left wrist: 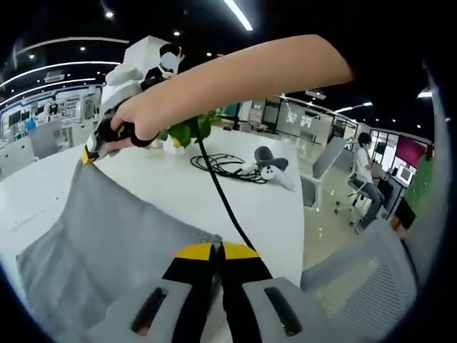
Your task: Fold the towel on the table until its edges align and the towel forms a compact rectangular stack.
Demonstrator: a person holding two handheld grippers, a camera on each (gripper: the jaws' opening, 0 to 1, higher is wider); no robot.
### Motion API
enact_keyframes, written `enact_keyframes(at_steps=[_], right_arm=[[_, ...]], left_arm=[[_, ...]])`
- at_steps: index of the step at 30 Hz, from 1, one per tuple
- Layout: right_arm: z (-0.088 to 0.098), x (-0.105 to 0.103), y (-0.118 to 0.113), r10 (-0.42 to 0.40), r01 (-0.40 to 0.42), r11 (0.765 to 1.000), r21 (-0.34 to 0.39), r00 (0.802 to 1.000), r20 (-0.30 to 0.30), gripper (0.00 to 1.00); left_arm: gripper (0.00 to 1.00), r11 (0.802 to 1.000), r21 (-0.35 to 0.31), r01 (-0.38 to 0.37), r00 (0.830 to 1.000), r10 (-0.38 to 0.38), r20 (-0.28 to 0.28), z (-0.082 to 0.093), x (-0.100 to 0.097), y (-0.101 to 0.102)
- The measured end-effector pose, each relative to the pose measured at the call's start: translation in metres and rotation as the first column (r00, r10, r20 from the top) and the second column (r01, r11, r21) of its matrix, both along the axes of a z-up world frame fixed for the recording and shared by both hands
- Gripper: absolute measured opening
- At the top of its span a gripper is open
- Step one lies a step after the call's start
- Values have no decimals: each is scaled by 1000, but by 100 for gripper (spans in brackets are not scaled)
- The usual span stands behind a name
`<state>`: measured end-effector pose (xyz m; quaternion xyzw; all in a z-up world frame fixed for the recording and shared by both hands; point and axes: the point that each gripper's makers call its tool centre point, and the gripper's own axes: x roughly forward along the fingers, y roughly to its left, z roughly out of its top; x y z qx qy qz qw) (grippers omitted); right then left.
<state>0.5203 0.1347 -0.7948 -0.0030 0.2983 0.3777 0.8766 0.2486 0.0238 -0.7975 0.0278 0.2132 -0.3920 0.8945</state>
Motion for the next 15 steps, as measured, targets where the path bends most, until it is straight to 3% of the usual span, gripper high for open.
enact_keyframes(at_steps=[15], right_arm=[[38, -22, 51, 94, -96, 995, 26, 994, 59, 0]], left_arm=[[4, 997, -46, -65, 997, 66, 26, 25, -19, 33]])
